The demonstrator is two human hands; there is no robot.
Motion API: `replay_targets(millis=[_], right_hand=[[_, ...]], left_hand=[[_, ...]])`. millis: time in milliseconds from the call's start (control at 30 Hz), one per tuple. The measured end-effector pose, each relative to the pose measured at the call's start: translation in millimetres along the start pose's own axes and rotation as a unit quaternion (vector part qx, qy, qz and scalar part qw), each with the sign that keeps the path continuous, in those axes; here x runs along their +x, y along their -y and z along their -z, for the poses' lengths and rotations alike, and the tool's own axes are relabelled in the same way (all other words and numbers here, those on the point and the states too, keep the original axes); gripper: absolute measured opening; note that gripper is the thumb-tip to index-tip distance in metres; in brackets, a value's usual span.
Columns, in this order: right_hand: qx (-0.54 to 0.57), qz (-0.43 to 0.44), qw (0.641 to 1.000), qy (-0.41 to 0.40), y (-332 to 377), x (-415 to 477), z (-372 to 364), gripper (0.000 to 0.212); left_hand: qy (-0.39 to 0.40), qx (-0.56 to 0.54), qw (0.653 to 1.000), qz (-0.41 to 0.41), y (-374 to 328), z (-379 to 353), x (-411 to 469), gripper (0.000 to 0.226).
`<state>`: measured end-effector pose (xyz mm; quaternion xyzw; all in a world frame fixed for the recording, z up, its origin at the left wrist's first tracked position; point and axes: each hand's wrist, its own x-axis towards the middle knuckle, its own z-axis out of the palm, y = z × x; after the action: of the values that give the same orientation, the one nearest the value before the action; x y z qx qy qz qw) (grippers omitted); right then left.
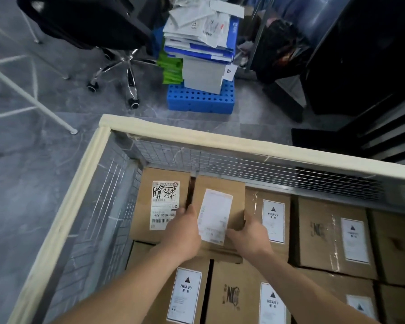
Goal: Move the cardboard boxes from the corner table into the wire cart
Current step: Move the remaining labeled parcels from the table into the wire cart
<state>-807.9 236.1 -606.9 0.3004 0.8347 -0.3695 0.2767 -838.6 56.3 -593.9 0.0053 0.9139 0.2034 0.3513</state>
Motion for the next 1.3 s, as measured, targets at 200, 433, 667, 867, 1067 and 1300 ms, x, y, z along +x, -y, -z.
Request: replay_targets(millis=[200, 433, 667, 867, 1067, 1300], right_hand=[[0.032, -0.01, 0.999, 0.033, 5.1, 9.6, -10.3, 0.037], [0.002, 0.036, 0.999, 0.037, 12.1, -6.7, -0.3, 0.03], [-0.112, 0.134, 0.985, -0.006, 44.6, -60.8, 48.1, 0.061], [-0.161, 0.194, 0.965, -0.069, 73.2, -127.3, 120.4, 0.043], [-0.158, 0.211, 0.954, -0.147, 92.5, -190.3, 199.0, 0.051], [-0.131, 0.178, 0.941, -0.258, 96.8, -270.1, 271.5, 0.053]], left_hand=[[-0.003, -0.008, 1.0, -0.014, -1.2, -9.7, -2.2, 0.045], [-0.038, 0.003, 0.998, -0.059, -2.4, 5.4, -14.1, 0.053], [-0.055, 0.104, 0.99, -0.076, -31.0, 61.9, -50.1, 0.069], [-0.095, 0.182, 0.971, -0.127, -83.5, 126.7, -107.1, 0.064], [-0.159, 0.181, 0.954, -0.18, -147.3, 182.6, -166.8, 0.064], [-0.191, 0.174, 0.926, -0.274, -209.7, 217.0, -219.0, 0.07]])
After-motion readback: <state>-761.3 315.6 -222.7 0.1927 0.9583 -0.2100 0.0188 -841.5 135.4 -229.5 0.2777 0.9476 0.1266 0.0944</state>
